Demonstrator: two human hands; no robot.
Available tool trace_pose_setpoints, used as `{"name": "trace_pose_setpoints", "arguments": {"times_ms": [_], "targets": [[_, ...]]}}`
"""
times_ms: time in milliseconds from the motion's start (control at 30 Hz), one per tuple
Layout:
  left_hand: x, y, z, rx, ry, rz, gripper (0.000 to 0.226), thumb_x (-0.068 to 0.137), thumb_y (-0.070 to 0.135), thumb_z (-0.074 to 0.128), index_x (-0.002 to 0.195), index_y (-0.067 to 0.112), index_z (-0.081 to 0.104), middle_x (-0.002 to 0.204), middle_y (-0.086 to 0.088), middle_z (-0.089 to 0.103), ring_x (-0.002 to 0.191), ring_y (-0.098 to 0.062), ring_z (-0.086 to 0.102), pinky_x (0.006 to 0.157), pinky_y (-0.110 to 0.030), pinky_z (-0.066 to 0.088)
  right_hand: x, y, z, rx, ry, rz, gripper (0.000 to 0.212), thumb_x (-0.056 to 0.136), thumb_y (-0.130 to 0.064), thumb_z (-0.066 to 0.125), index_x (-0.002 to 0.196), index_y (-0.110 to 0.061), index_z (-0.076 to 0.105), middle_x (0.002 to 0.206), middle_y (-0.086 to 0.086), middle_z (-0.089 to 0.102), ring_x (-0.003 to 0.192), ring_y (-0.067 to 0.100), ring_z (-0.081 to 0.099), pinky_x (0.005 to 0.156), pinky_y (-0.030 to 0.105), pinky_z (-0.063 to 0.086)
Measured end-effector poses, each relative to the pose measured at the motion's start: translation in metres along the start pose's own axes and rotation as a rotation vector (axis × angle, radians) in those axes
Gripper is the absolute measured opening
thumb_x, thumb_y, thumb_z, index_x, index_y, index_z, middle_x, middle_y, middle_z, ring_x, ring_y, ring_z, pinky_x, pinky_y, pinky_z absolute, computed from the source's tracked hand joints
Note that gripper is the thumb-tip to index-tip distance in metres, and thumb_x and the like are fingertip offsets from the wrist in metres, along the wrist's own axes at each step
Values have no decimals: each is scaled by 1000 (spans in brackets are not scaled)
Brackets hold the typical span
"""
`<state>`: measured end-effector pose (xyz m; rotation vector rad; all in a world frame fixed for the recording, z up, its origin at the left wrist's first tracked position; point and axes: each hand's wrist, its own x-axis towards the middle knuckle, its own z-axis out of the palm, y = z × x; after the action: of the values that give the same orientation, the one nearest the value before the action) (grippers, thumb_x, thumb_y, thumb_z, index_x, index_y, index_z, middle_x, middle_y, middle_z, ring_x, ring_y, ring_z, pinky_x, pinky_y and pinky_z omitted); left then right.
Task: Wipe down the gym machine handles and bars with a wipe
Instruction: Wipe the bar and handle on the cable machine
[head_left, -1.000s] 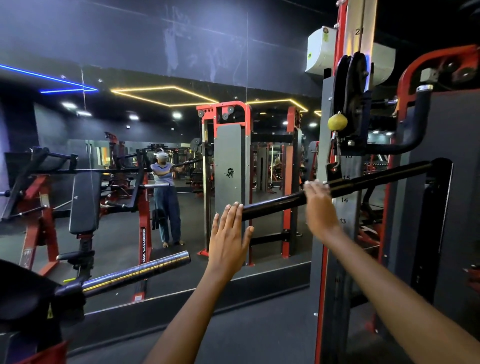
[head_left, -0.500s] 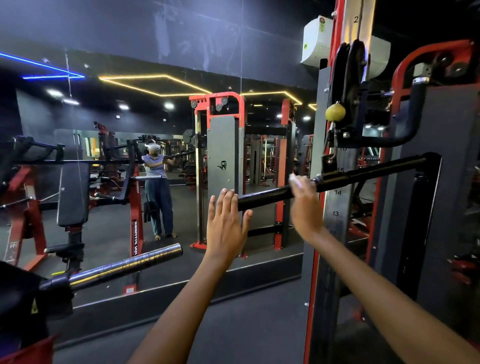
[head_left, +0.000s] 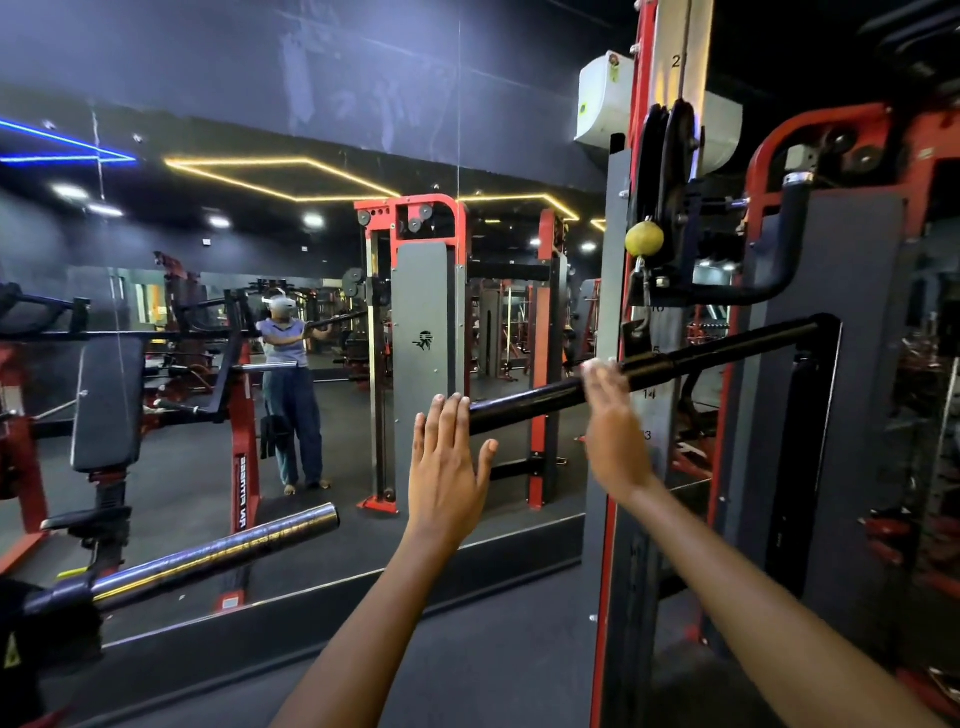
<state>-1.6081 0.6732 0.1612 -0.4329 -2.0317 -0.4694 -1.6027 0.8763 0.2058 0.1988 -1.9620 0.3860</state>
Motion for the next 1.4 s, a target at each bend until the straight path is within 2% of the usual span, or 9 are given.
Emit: {"name": "trace_pose_setpoints", "arguments": {"times_ms": [167,333,500,667,733,800,933,1100,1400], "targets": [[4,1,-4,28,-11,-37,70,99,51,18,149,4,28,155,-13,30,148,-24,12,120,-34,-4,-9,-19,7,16,-73,-264,49,91,5,20,133,1,45,138,19,46,129,32,45,98,48,46],[3,7,-12,33,-59,-47,70,99,50,15,151,4,24,157,-13,25,149,-25,8,121,-36,-4,-10,-12,1,4,-3,131,48,96,10,28,142,-2,32,149,16,32,137,29,32,112,44,30],[-3,19,-18,35,-156,-123,65,104,45,26,153,4,12,162,-11,11,150,-24,-2,119,-36,-8,-39,-45,-18,148,-192,-179,45,95,7,36,138,-1,42,140,16,45,130,23,44,111,29,28],[-29,31,-31,51,-219,-91,70,103,39,36,154,11,-2,163,-5,-8,149,-21,-14,121,-38,-9,-68,-27,-54,238,-151,378,39,90,10,42,124,0,57,119,19,63,75,16,59,66,1,41],[-45,44,-37,-3,-206,-80,71,101,35,41,155,13,-1,163,-3,-10,147,-19,-19,121,-38,-10,-79,-15,-67,253,-151,489,36,89,8,45,120,0,62,113,18,66,66,12,51,51,1,36],[-64,62,-42,-52,-198,-60,70,101,32,44,155,15,5,162,-1,-10,146,-15,-20,120,-37,-10,-94,-4,-84,256,-126,534,31,87,6,51,115,-1,65,106,20,67,70,16,55,56,10,39],[-108,106,-45,-132,-326,-106,59,101,30,45,153,15,23,162,-2,11,149,-16,-1,121,-36,0,-139,16,-119,189,-78,599,25,80,5,59,100,-1,71,97,21,67,91,34,62,79,31,44],[-171,172,-45,-147,-550,-155,42,99,29,47,137,12,51,139,-6,54,129,-24,48,107,-36,33,-214,38,-175,105,-204,785,12,84,-11,65,93,-6,70,95,13,69,89,31,62,64,27,35],[-303,321,-50,-159,-935,-346,38,101,32,41,132,14,52,133,-9,55,120,-31,52,97,-38,39,-358,87,-293,-31,-425,1036,14,87,-19,60,86,-7,66,96,16,68,95,36,61,72,33,44]]}}
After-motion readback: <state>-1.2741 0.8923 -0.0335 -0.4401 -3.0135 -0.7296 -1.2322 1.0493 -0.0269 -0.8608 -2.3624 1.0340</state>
